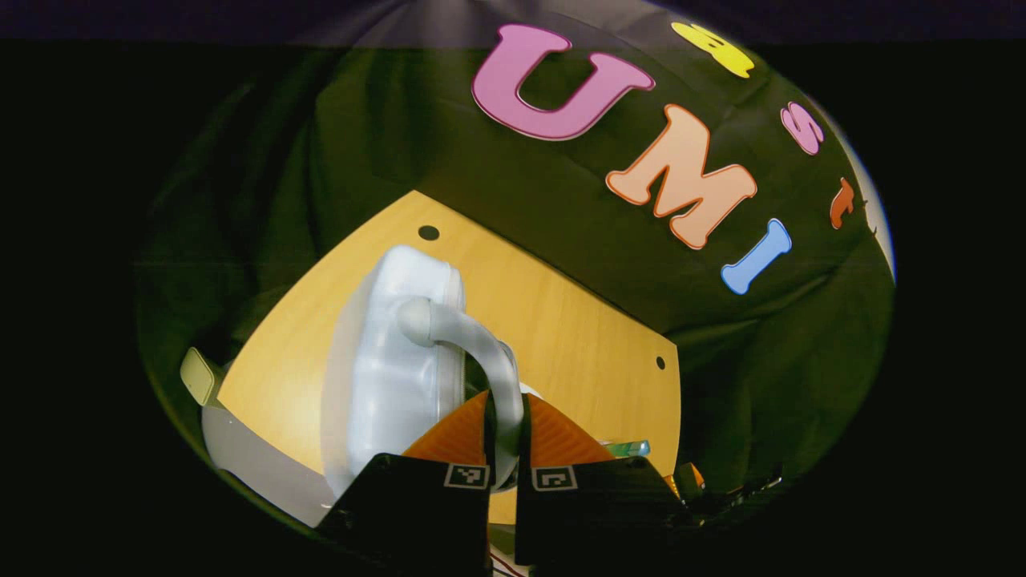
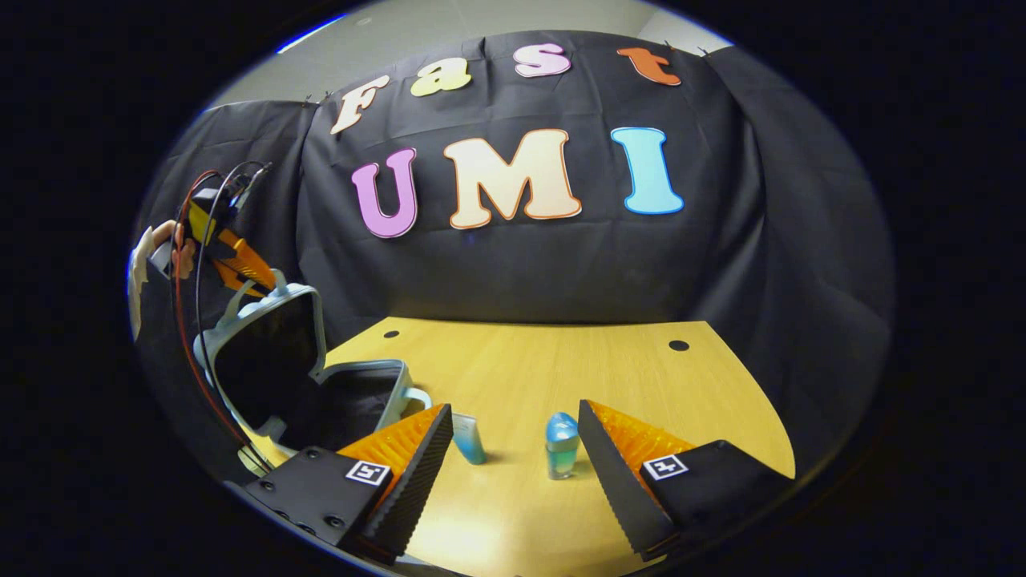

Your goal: First open the suitcase, pack the skin care products into it, and then close the suitcase.

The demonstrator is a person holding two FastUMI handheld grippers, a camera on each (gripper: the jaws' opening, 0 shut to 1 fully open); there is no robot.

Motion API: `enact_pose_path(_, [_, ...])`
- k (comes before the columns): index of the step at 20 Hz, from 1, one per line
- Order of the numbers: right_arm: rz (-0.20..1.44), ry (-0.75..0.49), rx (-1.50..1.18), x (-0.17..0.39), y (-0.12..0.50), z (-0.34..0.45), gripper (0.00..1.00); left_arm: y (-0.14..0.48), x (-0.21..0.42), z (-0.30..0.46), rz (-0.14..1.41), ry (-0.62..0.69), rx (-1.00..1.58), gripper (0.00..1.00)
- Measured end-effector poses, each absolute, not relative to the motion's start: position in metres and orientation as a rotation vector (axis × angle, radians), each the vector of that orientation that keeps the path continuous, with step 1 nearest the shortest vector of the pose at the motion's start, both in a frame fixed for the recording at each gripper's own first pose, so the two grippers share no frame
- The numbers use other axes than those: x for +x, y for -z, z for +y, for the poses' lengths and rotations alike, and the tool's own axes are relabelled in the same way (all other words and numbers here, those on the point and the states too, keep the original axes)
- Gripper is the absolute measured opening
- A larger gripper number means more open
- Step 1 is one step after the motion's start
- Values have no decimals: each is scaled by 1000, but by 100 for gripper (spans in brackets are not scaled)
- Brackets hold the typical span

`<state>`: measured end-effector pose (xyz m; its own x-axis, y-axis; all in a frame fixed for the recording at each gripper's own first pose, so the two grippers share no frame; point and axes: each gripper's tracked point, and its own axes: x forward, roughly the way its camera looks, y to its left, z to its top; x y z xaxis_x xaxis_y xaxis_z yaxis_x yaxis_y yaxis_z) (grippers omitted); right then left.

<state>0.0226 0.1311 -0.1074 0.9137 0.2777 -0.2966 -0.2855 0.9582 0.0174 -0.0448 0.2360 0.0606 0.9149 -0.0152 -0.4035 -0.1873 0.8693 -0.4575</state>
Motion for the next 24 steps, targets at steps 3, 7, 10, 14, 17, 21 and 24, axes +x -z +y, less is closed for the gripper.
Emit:
enact_pose_path(3, [283, -271, -25, 15, 105, 170, 98, -57, -75, 285, 386, -101, -509, 5])
enact_pose_path(7, [269, -270, -51, 0, 106, 215, 98, -38, -113, 349, 381, -155, -472, 5])
enact_pose_path(10, [280, -275, -40, -9, 111, 240, 98, -15, -128, 389, 408, -190, -481, 5])
enact_pose_path(14, [291, -266, -23, -15, 114, 256, 98, 24, -143, 434, 453, -252, -551, 4])
enact_pose_path(17, [297, -242, -26, -18, 114, 253, 95, 66, -149, 466, 503, -312, -568, 4])
enact_pose_path(21, [302, -202, -35, -23, 119, 241, 98, 116, -156, 493, 558, -381, -621, 4])
enact_pose_path(24, [328, -176, -19, -33, 126, 234, 98, 147, -162, 510, 597, -424, -625, 4])
